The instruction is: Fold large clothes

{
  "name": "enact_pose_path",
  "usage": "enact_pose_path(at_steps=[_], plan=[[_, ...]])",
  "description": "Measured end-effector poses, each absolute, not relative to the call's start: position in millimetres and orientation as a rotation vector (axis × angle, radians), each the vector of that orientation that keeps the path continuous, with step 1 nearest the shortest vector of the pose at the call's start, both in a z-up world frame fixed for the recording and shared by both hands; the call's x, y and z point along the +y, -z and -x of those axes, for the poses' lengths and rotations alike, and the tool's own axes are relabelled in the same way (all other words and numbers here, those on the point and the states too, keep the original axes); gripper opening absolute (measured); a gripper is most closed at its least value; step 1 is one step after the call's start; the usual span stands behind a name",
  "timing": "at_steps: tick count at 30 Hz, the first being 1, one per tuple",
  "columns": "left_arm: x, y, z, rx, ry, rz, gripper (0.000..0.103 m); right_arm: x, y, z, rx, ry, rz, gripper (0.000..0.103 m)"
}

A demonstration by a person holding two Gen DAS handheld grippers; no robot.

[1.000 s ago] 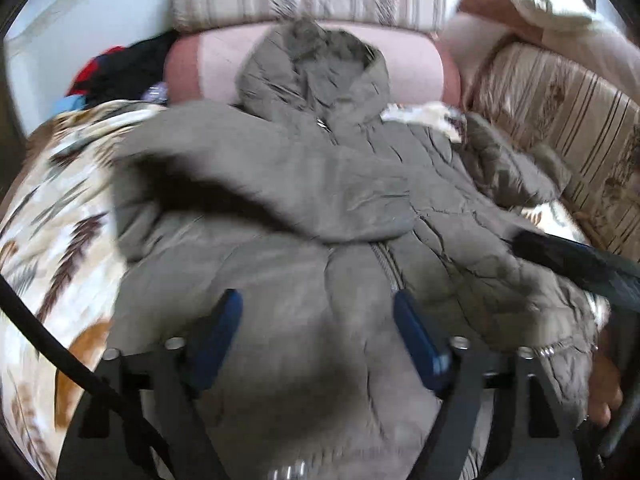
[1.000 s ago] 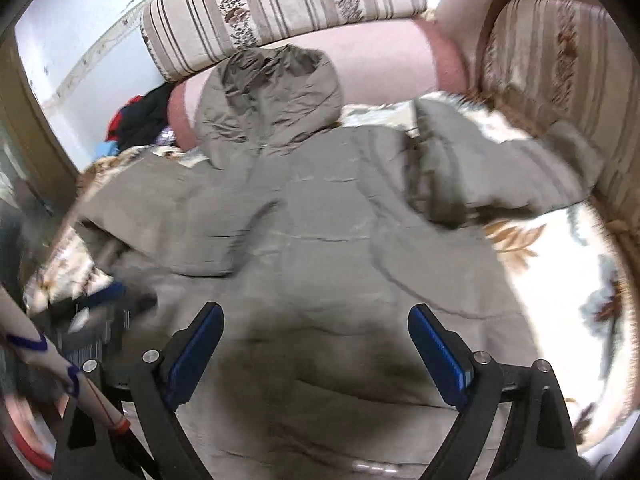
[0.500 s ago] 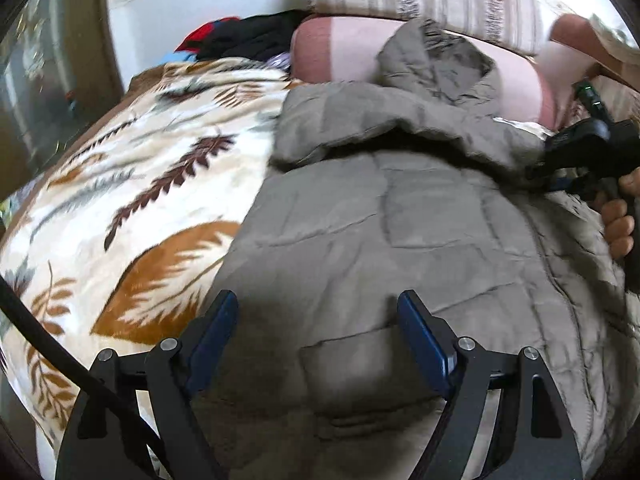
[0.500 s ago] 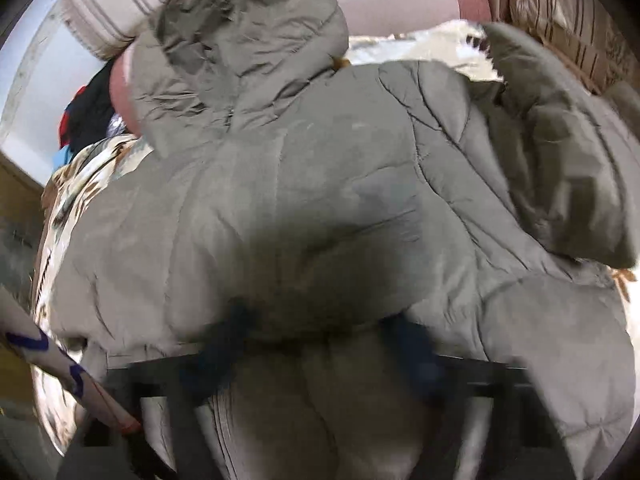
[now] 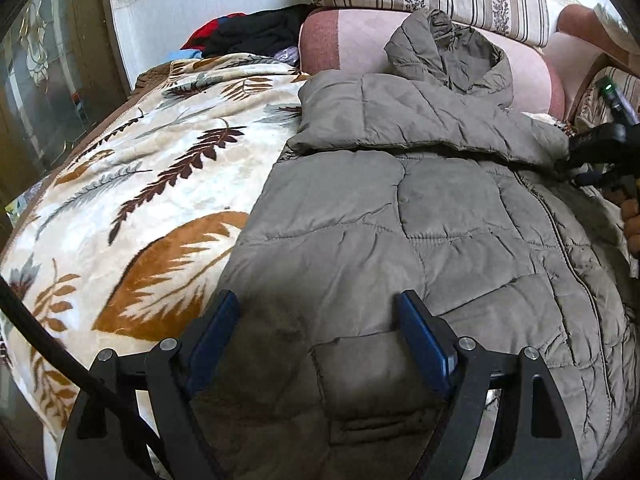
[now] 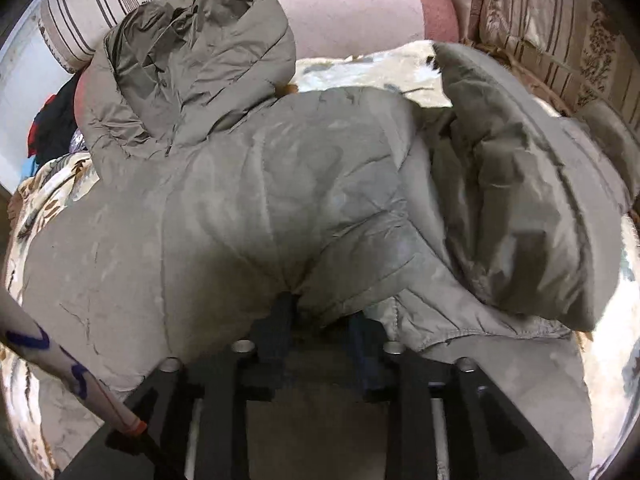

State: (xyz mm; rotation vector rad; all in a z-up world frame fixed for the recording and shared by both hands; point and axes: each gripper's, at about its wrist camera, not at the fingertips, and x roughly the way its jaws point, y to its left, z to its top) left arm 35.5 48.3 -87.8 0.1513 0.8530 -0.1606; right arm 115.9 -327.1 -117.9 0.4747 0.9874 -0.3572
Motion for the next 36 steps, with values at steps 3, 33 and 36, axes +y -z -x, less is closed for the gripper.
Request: enact_pose_path(at_steps=[3,33,36], plan=[[46,72,-28,0.853,0.152,-0.160,0.081,-329,95,-93,0.934,0.284,-0.479,0.053],[-52,47,32,1.006,0.330,-0.216,0.081,-647,123,19,0.855,0.854,-0.574,0.034],[-52,47,33,0.996,0.335,-0.214,0.081,-640,104,14,0.855,0.869,-0.509,0.008]])
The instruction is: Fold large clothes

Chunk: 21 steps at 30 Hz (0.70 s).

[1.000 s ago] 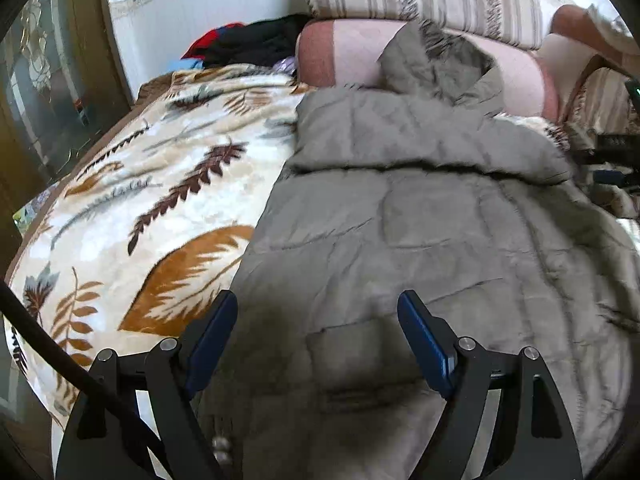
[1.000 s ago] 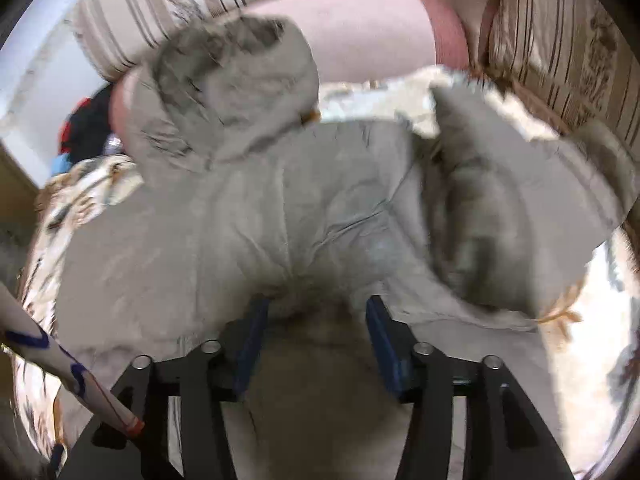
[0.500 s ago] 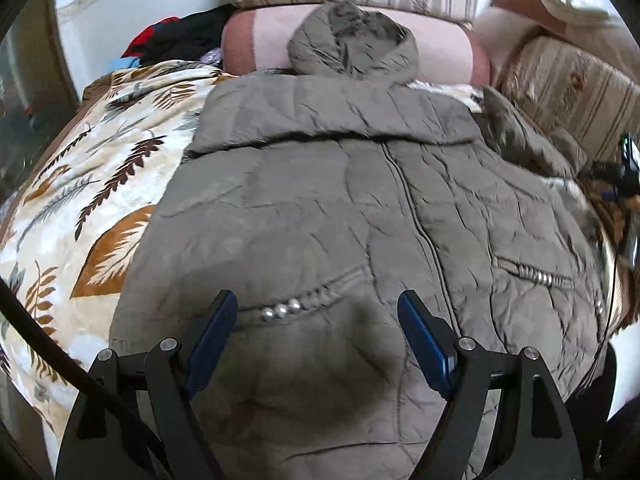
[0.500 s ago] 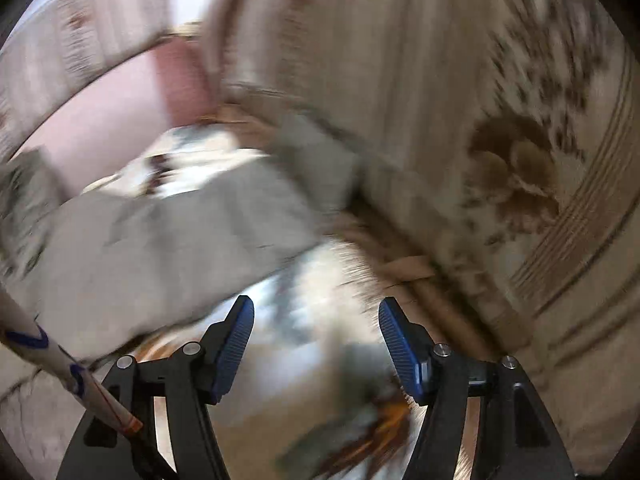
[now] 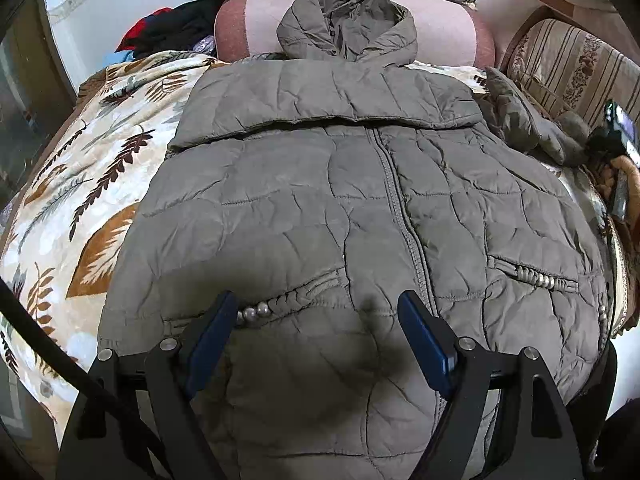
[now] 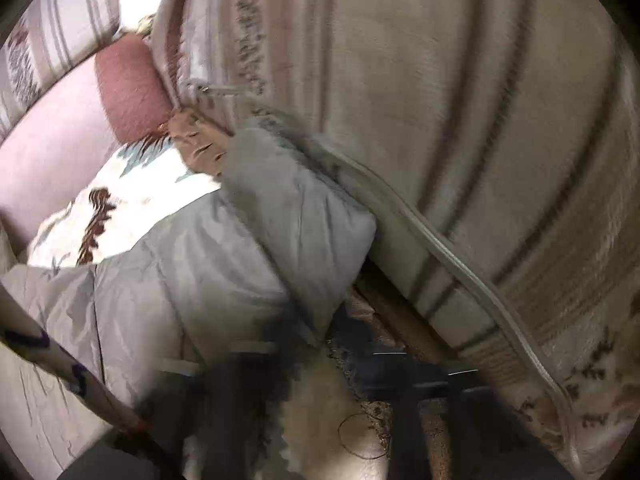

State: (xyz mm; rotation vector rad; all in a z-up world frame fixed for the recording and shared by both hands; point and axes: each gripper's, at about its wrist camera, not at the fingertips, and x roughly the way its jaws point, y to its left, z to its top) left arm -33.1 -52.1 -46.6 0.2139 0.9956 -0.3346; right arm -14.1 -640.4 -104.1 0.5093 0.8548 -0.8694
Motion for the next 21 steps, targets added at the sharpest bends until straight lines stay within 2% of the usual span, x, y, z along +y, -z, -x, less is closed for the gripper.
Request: enact_pose_path(at_steps=[4,9,12,21], plan=[[-47,46,36,0.991,0.354,-0.206,0.081,-632,44,28,0.760,0.942,-0.387,0.007],[-24,38,40,0.959,0.341,-0.148,0.081,-639,-50,63,0.603,1.067,-0.359,0.007],[-7,33,42,0.941,0.327,-0.109,0.081,-623,-86,67,0.565,1.034,-0.362,0.007],[31,25,53,0.890,0.300,-0.050,0.081,-507,-135,26,0.528,0.789,-0.284,0.007]])
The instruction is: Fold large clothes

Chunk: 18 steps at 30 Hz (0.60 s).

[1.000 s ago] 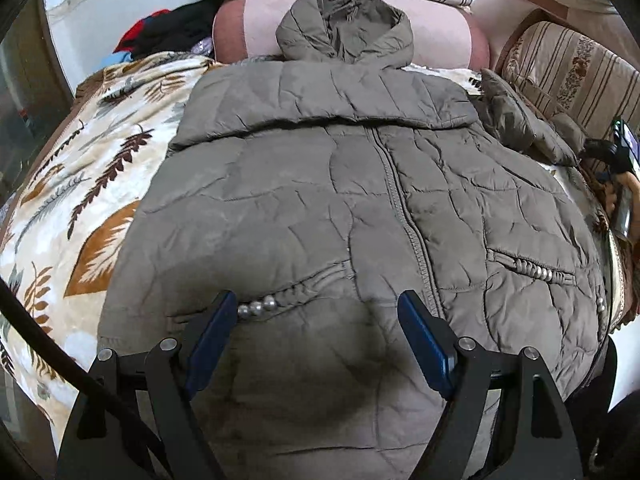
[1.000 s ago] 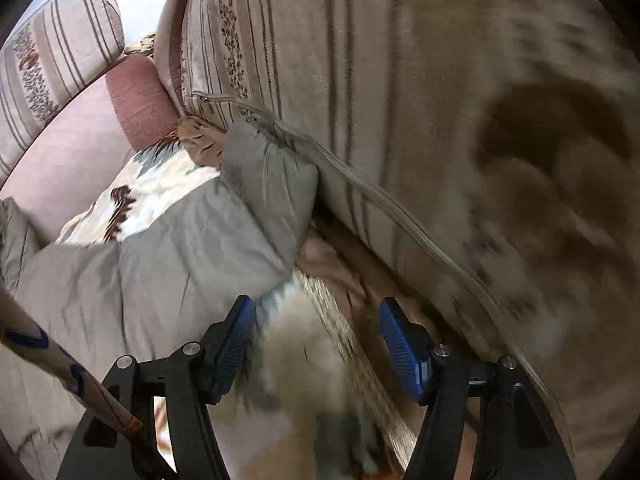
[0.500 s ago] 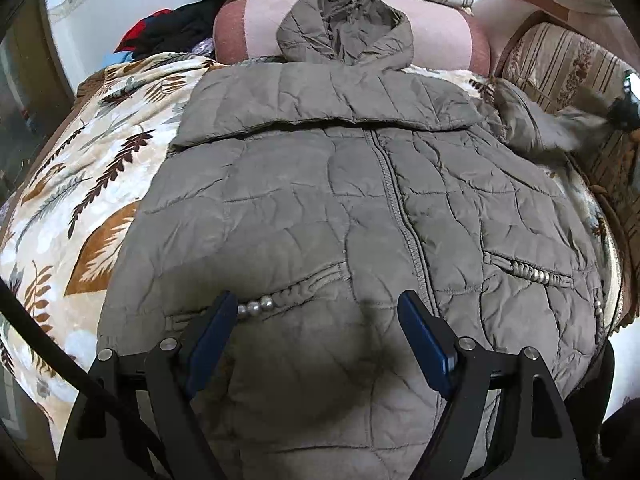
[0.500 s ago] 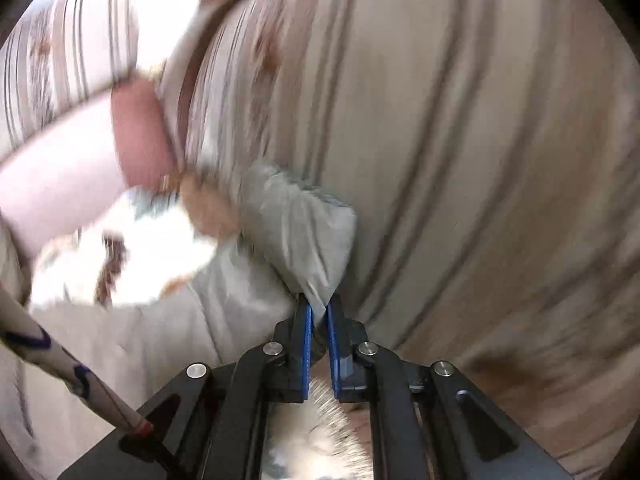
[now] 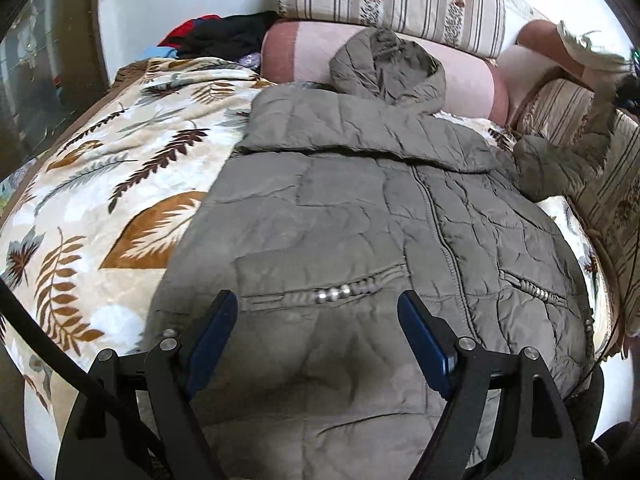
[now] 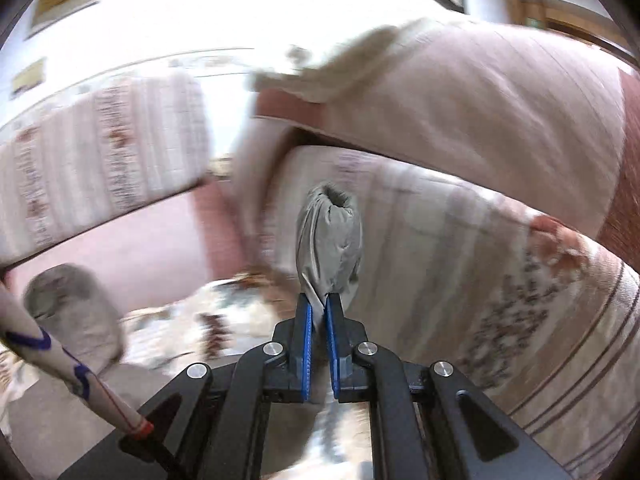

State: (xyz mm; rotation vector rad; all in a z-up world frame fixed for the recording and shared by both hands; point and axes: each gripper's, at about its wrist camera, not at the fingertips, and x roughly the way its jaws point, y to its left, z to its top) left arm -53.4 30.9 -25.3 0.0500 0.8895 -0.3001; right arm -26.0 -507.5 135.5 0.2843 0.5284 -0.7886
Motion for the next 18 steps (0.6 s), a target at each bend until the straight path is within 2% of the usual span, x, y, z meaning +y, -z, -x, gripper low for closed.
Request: enact_pose_path(at_steps=[8,18], plan=[[52,28,56,0.842,0.248,-0.045,0.081,-396,-117,-48,0.603,0.416,-0.412,0.007],[78,48,45,0.848,0.206,-0.030,0.081,-244,-43,-144,0.785,-0.018,-0.478,0.007]])
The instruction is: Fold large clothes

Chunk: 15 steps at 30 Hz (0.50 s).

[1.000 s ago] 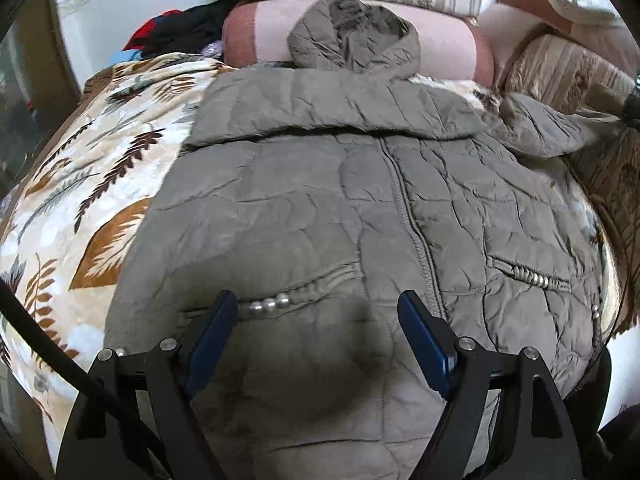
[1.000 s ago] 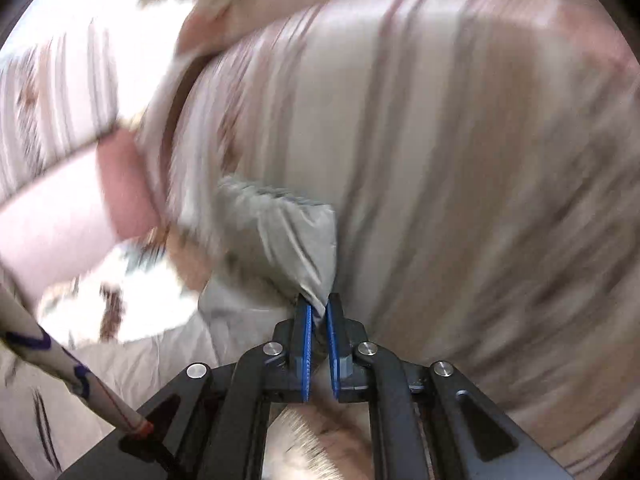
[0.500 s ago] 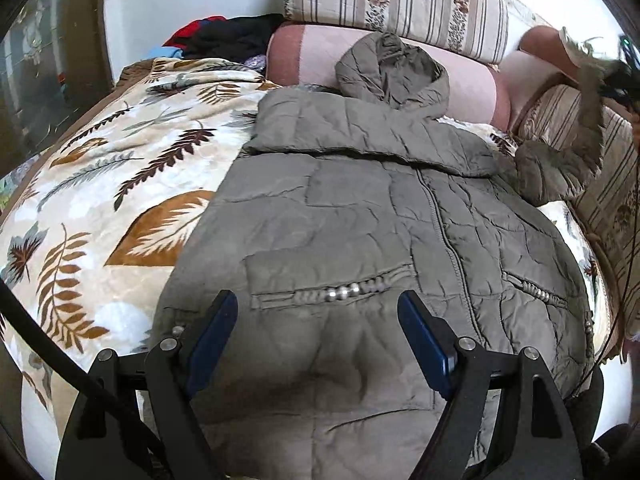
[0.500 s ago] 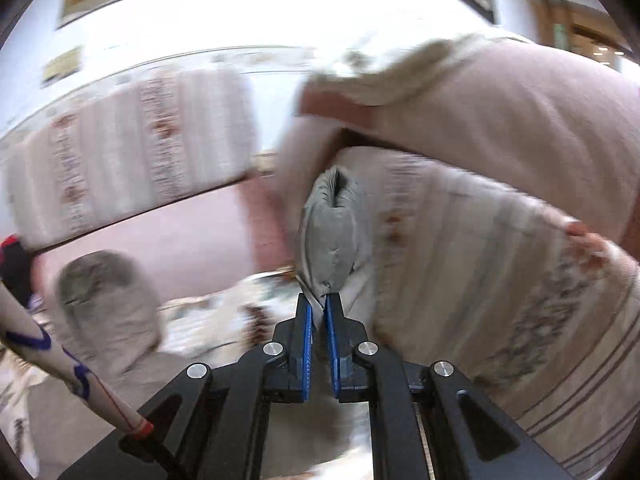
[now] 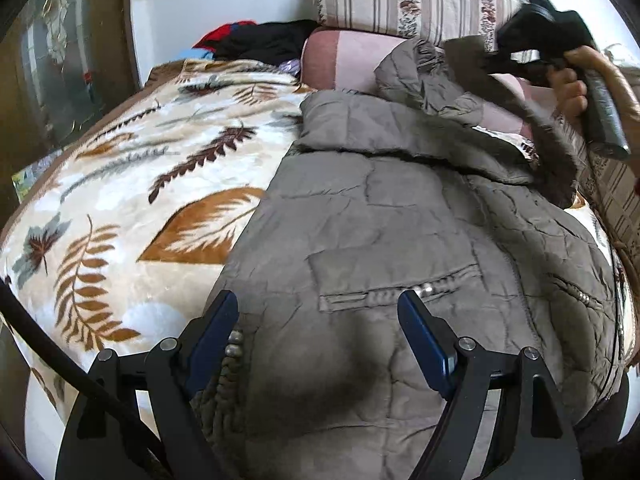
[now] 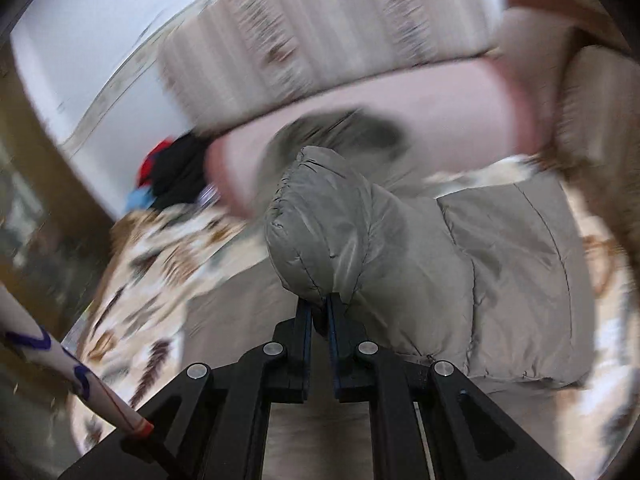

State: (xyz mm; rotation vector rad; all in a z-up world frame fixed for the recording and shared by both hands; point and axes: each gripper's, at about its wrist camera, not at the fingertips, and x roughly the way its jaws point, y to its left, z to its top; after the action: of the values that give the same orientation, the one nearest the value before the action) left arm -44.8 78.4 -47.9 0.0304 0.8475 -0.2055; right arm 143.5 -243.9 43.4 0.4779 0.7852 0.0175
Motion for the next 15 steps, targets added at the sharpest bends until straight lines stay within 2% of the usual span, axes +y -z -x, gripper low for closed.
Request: enact_pose_path(at_steps=[6,15], plan=[[91,61,36,0.870,0.185,0.003,0.081,-152,-5,-188,0.901,-0.144,-0.368,0.007],[100,67,32,0.863,0.156,0.002,0.081,-111,50,-221,1.037,-0.151,-0.279,0.009]])
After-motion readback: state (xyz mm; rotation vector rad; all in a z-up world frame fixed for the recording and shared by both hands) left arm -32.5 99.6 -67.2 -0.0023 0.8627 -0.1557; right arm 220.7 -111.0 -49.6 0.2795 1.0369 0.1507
